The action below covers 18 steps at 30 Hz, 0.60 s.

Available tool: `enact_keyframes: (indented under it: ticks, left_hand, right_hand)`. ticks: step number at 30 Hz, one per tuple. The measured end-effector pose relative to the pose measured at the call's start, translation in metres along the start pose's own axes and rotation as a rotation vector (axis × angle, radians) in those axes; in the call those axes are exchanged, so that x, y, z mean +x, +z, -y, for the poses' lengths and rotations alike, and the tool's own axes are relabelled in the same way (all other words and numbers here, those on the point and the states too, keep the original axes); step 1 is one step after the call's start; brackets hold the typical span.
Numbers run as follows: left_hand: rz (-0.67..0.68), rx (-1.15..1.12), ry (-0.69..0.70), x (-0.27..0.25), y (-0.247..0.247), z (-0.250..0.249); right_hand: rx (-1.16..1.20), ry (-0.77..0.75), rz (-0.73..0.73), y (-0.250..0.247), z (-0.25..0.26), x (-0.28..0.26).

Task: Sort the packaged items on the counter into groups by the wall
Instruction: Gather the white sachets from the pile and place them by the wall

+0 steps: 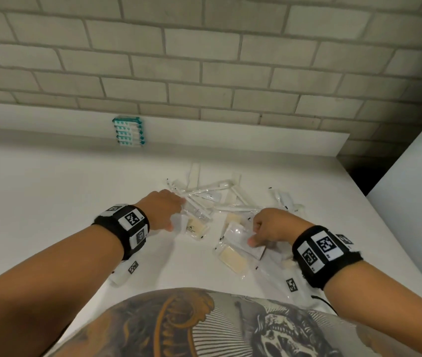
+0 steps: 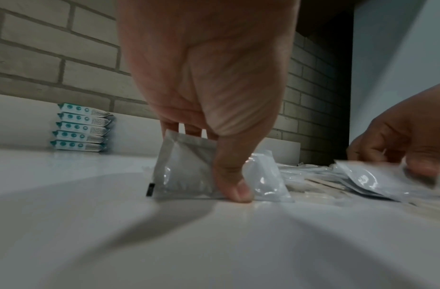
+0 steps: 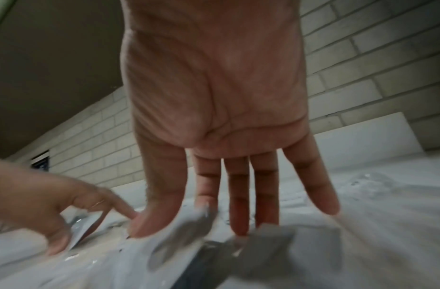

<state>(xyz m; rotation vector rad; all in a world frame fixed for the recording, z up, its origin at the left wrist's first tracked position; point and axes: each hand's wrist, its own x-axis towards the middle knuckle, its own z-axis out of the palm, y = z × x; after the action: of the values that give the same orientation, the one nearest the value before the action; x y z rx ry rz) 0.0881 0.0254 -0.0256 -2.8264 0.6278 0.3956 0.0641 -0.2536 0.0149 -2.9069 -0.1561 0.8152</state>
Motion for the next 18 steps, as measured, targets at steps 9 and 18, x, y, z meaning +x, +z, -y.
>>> enact_keyframes:
  ticks: [9,18]
  left_hand:
    - [-0.103,0.031,-0.056,0.004,-0.001,-0.009]
    - [-0.064,0.031,-0.068,0.008,-0.003,-0.009]
  right_hand:
    - [-0.208,-0.035,0.081,0.018,0.026,0.015]
    - [0.005,0.03,-0.053,-0.024,-0.016,-0.005]
